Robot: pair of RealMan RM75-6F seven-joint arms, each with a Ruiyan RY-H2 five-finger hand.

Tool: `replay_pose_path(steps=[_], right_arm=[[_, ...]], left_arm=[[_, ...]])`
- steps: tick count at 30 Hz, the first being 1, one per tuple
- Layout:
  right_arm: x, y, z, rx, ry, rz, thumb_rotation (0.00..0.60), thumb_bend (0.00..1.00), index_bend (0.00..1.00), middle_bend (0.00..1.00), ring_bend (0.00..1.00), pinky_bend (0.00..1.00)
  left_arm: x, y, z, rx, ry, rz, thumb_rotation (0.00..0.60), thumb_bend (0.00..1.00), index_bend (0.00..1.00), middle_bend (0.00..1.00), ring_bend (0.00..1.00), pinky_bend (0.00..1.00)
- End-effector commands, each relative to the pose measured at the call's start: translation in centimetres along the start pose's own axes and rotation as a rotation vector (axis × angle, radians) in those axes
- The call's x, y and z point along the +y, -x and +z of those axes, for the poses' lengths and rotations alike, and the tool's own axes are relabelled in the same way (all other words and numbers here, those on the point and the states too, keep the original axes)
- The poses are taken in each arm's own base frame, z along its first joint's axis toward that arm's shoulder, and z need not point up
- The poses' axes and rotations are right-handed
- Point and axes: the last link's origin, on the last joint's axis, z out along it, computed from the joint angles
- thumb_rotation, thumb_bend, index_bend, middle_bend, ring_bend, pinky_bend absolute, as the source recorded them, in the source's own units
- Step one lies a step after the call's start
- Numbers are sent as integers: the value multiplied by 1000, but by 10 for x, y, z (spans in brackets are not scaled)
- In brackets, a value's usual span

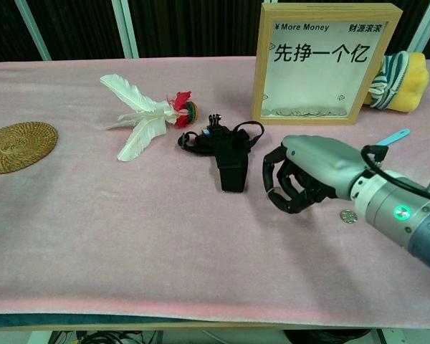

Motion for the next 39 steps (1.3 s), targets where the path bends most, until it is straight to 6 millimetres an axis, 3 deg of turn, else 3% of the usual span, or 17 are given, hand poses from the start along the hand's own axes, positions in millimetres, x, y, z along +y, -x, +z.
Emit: replay_pose_path(steps=[1, 11, 19, 28, 39], right_arm=[[5, -30, 5, 55, 14, -5, 600, 418, 683, 774, 857, 926], [19, -134, 23, 190, 66, -50, 600, 418, 714, 774, 857, 926], [16, -203, 58, 189, 87, -61, 600, 418, 719, 773, 857, 926], [18, -247, 107, 142, 137, -103, 600, 418, 719, 773, 857, 926], [32, -270, 141, 137, 196, -97, 600, 418, 719, 773, 857, 926]], left_arm=[[0, 0, 0, 1, -2, -4, 600, 326, 51, 0, 0, 18], [0, 0, 1, -7, -4, -14, 600, 326, 51, 0, 0, 18], [-1, -1, 2, -5, -14, -19, 600, 326, 51, 0, 0, 18], [-4, 0, 4, -6, -26, -2, 600, 326, 51, 0, 0, 18], [-5, 1, 5, 3, -34, 20, 600, 326, 51, 0, 0, 18]])
